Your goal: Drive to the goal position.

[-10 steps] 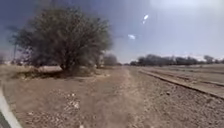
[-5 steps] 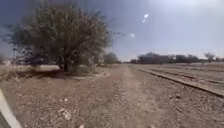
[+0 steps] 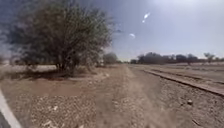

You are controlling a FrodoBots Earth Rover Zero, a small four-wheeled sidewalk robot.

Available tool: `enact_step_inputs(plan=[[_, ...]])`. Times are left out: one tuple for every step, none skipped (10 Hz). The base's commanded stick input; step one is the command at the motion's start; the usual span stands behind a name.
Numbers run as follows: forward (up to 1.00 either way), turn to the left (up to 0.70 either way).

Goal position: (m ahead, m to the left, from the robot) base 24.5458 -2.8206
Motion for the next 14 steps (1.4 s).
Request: enact_step_inputs(plan=[[0.70,0.00],[0.70,0.00],[0.70,0.00],[0.70,0.00],[0.70,0.00],[0.70,0.00],[0.70,0.00],[0.70,0.00],[0.70,0.00],[0.70,0.00],[0.70,0.00],[0.70,0.00],[0.70,0.00],[0.70,0.00]])
